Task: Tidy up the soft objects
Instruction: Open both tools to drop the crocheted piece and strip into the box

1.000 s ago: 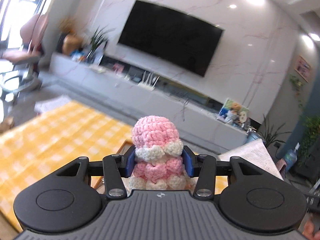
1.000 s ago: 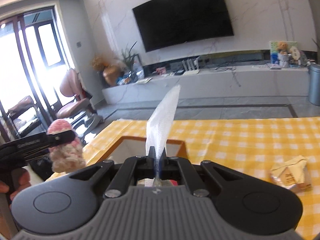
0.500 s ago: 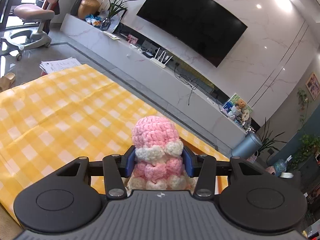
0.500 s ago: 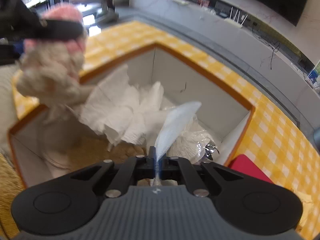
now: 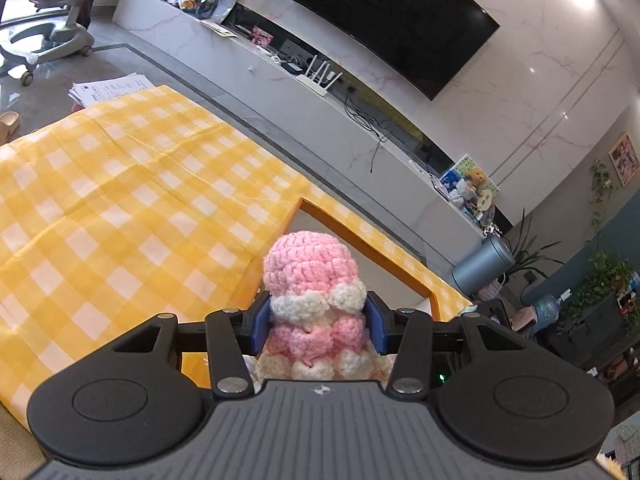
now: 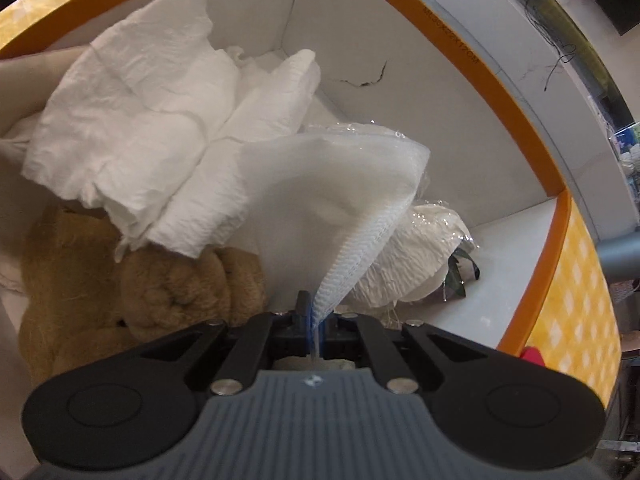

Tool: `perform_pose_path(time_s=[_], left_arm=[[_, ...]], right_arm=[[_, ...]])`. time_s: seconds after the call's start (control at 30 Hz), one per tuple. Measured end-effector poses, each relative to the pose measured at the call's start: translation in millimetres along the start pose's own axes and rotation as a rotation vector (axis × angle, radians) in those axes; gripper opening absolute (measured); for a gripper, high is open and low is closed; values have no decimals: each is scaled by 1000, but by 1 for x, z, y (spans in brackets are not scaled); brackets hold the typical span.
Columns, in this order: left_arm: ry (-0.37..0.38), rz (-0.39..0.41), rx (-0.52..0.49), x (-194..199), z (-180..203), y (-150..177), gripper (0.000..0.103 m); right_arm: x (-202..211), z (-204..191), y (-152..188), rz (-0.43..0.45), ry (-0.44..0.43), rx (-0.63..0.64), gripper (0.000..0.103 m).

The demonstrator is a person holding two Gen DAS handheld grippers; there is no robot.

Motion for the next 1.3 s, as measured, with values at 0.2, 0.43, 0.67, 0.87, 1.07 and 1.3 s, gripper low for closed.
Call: perform_pose_path(time_s=[0.2,0.43,0.67,0.87,1.07,1.3], left_arm=[[16,-34,-26,7,5,0,55],[37,-87,-143,12,24,11,55],[-30,-214,-316,-8,34,41,56],[-104,-258,-372,-23,30,55,60],[-152,-270,-410,-29,30,63,67],[-169,-146,-494,-18,43,59,82]], right_arm=[[38,-6,7,144,4,1,49],[109,15,21,352,37,-122,82],[140,36,72,533,15,-385,92],[111,50,99,522,-31,-601,86],[124,51,102,575,-79,-612,86],[142,65,117,630,-77,-661,87]])
Point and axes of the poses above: each gripper's, at about its wrist camera, not at the fingertips, and x roughly against the way its jaws point, z to its right, y to its underside, the point moved 8 cm from there along -x, roughly the way its jaws point, and after that the axes turned 7 degrees about x, right-handed, at the moved point
